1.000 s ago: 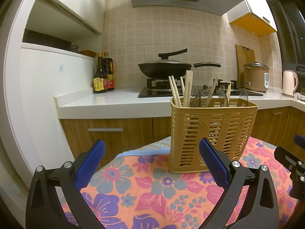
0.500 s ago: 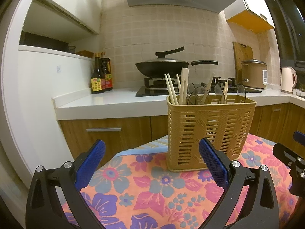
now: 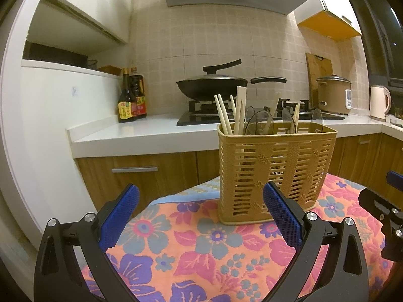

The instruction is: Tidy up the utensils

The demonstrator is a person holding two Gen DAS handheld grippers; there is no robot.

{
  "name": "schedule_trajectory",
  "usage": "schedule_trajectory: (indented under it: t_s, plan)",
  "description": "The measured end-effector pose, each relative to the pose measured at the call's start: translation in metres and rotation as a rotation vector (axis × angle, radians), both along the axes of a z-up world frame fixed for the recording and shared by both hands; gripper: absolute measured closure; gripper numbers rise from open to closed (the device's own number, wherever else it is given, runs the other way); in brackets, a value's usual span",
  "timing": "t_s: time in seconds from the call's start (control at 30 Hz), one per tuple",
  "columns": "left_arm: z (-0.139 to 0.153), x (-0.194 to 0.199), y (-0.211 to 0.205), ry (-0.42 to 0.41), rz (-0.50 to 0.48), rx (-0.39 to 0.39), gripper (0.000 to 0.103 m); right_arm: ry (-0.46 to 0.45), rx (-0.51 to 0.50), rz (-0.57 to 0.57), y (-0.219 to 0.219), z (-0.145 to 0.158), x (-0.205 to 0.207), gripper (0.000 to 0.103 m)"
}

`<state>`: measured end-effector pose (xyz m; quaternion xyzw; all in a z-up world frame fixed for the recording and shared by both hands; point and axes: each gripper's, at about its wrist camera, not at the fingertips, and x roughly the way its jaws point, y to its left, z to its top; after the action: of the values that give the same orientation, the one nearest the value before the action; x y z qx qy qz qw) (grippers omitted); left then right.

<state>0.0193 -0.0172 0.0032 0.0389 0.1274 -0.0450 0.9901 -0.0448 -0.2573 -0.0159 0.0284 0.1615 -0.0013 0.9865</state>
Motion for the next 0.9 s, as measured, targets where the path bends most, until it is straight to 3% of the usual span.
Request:
schedule_trajectory:
  t_s: [0.9]
  plan:
    - [0.0012, 0.003, 0.0027, 0.003, 0.041, -0.001, 0.008, 0.012, -0.012, 0.003, -0.0001, -0.0015, 0.0026, 0.008]
